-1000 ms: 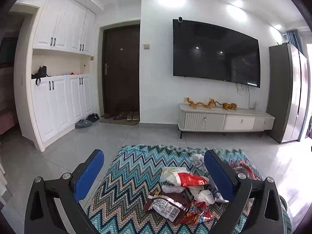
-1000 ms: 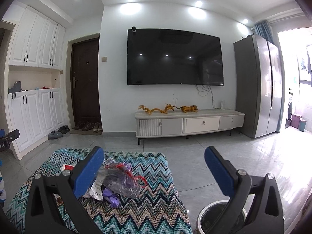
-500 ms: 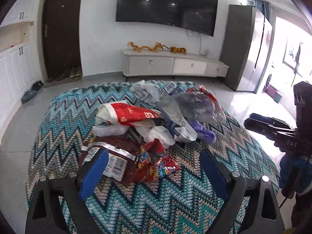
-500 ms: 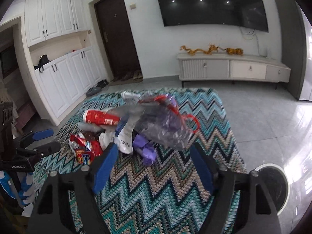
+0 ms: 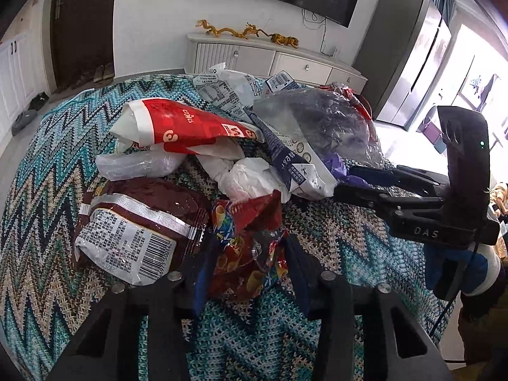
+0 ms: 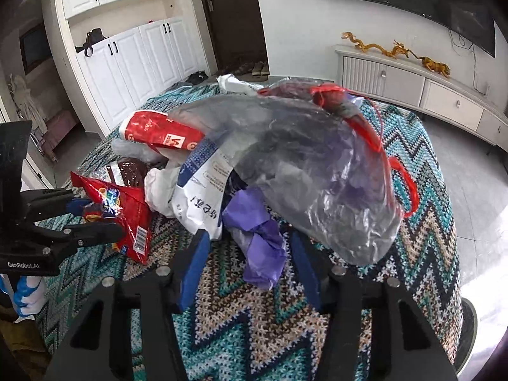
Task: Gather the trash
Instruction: 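Grasp the red snack bag with the left tool while the right tool grasps the purple glove, then carry both items over the bin and open both tools to drop them, then return both tools to the blanket and open them over the trash, then grasp the red-white cup with the left tool while the right tool grasps the clear bag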
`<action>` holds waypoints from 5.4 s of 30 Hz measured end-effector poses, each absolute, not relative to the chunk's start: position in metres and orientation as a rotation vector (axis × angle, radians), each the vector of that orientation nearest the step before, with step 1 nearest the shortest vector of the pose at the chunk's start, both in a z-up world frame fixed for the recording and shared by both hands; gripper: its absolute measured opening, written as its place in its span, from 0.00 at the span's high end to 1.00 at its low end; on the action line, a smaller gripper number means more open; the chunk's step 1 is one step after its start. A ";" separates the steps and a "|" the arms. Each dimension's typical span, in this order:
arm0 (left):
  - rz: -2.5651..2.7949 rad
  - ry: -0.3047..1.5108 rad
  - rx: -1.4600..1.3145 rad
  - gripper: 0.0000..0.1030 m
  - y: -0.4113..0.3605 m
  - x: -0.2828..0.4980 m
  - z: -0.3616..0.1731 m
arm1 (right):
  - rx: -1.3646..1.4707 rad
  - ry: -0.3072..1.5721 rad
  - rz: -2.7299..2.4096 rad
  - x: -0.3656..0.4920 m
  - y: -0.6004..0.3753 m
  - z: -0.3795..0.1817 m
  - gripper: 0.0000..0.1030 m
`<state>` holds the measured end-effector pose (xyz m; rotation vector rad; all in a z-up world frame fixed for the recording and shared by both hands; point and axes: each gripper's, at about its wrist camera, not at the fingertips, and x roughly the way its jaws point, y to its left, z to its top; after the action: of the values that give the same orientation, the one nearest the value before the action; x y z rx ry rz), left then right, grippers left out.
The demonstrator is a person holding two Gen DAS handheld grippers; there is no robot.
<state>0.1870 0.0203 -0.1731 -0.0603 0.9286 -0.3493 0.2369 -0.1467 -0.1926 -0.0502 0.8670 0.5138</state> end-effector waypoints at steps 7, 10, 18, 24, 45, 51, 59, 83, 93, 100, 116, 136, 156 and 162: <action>-0.368 0.922 -0.074 0.88 0.023 0.173 -0.169 | -0.064 0.875 0.489 0.225 -0.145 -0.196 0.75; -0.370 0.899 -0.074 0.91 0.025 0.159 -0.161 | -0.055 0.860 0.488 0.205 -0.147 -0.190 0.76; -0.369 0.808 -0.066 0.95 0.034 0.121 -0.128 | -0.044 0.779 0.508 0.140 -0.158 -0.158 0.76; -0.398 0.747 -0.037 0.96 0.025 0.110 -0.099 | -0.002 0.713 0.463 0.102 -0.183 -0.137 0.76; -0.854 0.919 0.272 0.96 -0.333 0.218 -0.127 | 0.357 0.760 -0.113 0.090 -0.475 -0.228 0.76; -0.876 1.027 0.299 0.96 -0.403 0.246 -0.180 | 0.450 0.845 -0.187 0.112 -0.525 -0.287 0.74; -0.854 1.172 0.246 0.75 -0.440 0.273 -0.236 | 0.514 0.935 -0.222 0.141 -0.552 -0.336 0.73; -0.706 0.750 0.121 0.32 -0.268 0.201 -0.064 | 0.313 0.676 -0.196 0.086 -0.482 -0.148 0.46; -0.567 0.554 0.039 0.31 -0.109 0.138 -0.002 | 0.191 0.470 -0.057 0.052 -0.374 -0.027 0.46; -0.416 0.510 -0.038 0.31 -0.002 0.119 -0.007 | 0.116 0.418 0.036 0.046 -0.312 0.013 0.46; -0.239 0.668 -0.180 0.25 0.118 0.167 -0.088 | 0.075 0.548 0.182 0.135 -0.255 -0.032 0.46; -0.281 0.825 -0.165 0.18 0.091 0.295 -0.152 | 0.123 0.758 0.405 0.314 -0.196 -0.132 0.39; -0.380 0.845 -0.157 0.52 0.068 0.279 -0.163 | 0.195 0.811 0.484 0.271 -0.202 -0.169 0.57; -0.416 0.833 -0.162 0.52 0.062 0.269 -0.156 | 0.208 0.779 0.479 0.247 -0.210 -0.160 0.57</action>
<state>0.2689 0.0621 -0.1557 -0.1617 0.8326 -0.4159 0.2471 -0.2102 -0.1599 0.2076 0.7793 0.4787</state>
